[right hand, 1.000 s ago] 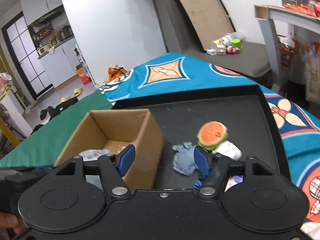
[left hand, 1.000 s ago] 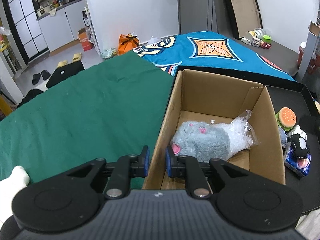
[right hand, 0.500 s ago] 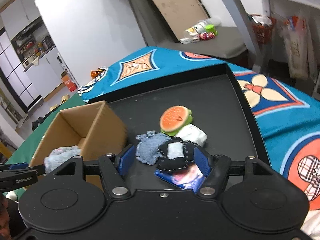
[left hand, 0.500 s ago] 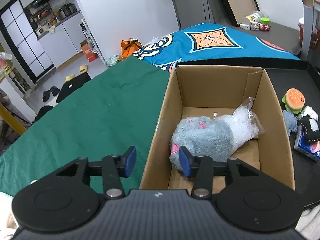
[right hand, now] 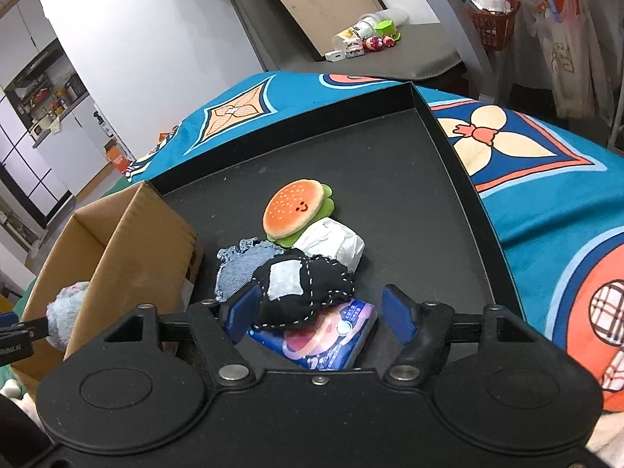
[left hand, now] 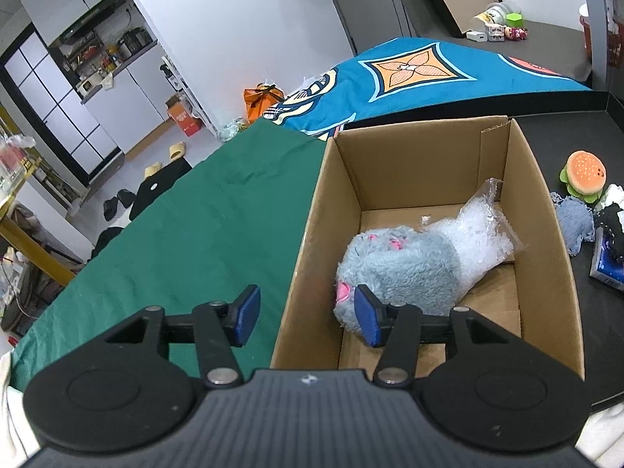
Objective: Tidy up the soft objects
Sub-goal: 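Grasp the black stitched plush with the right tool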
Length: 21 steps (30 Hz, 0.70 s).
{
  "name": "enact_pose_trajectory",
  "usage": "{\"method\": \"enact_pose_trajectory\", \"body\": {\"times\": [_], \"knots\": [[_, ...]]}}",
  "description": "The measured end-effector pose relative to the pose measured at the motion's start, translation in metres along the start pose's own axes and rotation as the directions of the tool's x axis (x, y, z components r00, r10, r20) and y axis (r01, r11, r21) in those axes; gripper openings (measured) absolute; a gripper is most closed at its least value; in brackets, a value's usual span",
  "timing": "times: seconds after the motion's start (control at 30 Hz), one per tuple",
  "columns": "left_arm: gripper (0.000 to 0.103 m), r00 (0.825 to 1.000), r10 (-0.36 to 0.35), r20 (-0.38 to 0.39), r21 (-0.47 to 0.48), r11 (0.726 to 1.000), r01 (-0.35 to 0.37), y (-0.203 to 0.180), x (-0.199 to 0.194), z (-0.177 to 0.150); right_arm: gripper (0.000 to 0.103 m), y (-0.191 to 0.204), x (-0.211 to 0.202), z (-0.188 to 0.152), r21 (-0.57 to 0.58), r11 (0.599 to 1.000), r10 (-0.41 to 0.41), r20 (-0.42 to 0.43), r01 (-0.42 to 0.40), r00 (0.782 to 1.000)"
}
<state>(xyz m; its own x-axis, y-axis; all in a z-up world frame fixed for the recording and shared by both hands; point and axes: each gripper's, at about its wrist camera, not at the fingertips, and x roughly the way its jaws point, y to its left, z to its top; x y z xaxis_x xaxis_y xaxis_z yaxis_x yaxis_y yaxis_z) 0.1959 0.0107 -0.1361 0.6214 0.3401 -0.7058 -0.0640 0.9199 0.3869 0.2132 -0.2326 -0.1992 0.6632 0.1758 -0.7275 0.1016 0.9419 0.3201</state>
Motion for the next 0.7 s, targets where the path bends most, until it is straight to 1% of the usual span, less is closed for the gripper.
{"method": "enact_pose_trajectory", "body": {"times": [0.37, 0.43, 0.5, 0.53, 0.57, 0.7], "knots": [[0.052, 1.000, 0.027, 0.008, 0.016, 1.000, -0.027, -0.005, 0.001, 0.002, 0.073, -0.006, 0.018, 0.001, 0.020, 1.000, 0.017, -0.002, -0.016, 1.000], [0.052, 1.000, 0.031, 0.007, 0.017, 0.999, -0.031, -0.006, 0.001, 0.002, 0.066, -0.006, 0.019, 0.001, 0.023, 0.999, 0.028, -0.004, -0.027, 1.000], [0.052, 0.999, 0.033, 0.007, 0.019, 0.999, -0.033, -0.007, 0.002, 0.003, 0.046, -0.008, 0.019, 0.001, 0.028, 0.999, 0.038, -0.003, -0.038, 0.999], [0.052, 0.999, 0.034, 0.009, 0.020, 0.999, -0.034, -0.007, 0.001, 0.003, 0.040, -0.008, 0.018, 0.001, 0.031, 0.998, 0.045, 0.002, -0.045, 0.999], [0.052, 0.999, 0.034, 0.009, 0.021, 0.999, -0.034, -0.007, 0.001, 0.003, 0.030, -0.008, 0.017, 0.002, 0.031, 0.998, 0.047, 0.005, -0.048, 0.999], [0.052, 0.999, 0.032, 0.011, 0.020, 0.999, -0.032, -0.006, 0.001, 0.003, 0.021, -0.008, 0.010, 0.002, 0.021, 0.999, 0.041, 0.023, -0.041, 0.999]]}}
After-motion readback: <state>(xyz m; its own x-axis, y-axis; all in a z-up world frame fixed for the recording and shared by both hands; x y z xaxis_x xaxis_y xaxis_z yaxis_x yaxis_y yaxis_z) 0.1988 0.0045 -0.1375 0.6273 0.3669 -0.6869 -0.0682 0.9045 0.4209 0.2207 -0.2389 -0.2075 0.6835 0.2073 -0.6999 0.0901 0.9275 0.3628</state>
